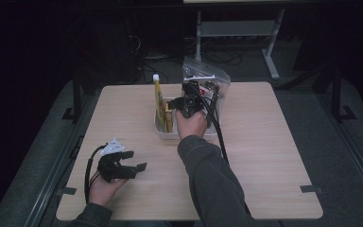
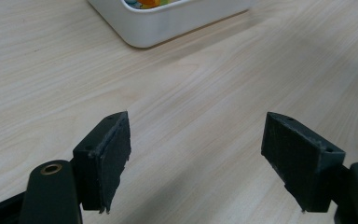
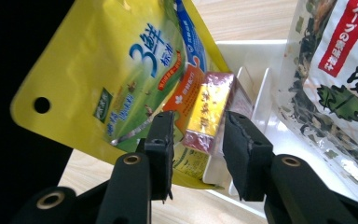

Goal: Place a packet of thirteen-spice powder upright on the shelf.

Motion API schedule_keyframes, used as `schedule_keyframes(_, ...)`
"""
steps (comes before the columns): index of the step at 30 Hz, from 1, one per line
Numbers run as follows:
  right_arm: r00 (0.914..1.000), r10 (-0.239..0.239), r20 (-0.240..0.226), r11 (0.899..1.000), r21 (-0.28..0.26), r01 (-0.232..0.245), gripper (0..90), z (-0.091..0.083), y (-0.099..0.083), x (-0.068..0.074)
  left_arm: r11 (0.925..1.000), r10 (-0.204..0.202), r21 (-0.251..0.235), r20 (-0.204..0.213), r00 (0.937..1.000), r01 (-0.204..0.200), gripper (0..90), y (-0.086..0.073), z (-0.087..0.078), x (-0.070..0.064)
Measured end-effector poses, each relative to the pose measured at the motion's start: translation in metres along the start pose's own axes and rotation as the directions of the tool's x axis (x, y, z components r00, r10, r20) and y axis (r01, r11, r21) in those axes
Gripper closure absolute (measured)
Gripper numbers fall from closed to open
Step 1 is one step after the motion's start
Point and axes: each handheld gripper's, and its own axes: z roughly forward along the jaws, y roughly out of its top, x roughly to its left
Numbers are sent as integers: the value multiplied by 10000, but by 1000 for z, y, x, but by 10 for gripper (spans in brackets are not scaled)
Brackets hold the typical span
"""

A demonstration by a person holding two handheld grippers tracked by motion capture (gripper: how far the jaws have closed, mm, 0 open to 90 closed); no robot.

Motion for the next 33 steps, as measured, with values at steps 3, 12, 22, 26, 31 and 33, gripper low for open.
schedule_keyframes(3, 9999, 33, -111, 10000, 45, -33, 614, 1, 0, -2, 10000, -44, -10, 3, 10000, 44, 234, 0, 0, 0)
schedule_keyframes(12, 9967, 84, -812, 9999, 83, -78, 541, -5, -3, -13, 10000, -15, 67, -24, 10000, 15, 233, -2, 0, 0)
schedule_keyframes(22, 9871, -83, -1601, 10000, 35, 90, 489, -21, -9, -25, 9999, -101, 85, -93, 9999, 102, 233, -5, -3, 0)
schedule_keyframes(26, 9835, -211, -1794, 9998, -10, 213, 480, -27, -10, -26, 9998, -136, 125, -82, 9999, 137, 233, -6, -2, 1)
schedule_keyframes(31, 9791, -217, -2024, 9997, 57, 233, 470, -30, -14, -29, 9999, -130, 111, -94, 9999, 131, 232, -6, -3, 1)
schedule_keyframes(33, 9791, -261, -2015, 9996, 53, 277, 468, -31, -16, -30, 9998, -136, 129, -92, 9999, 137, 232, -6, -3, 1)
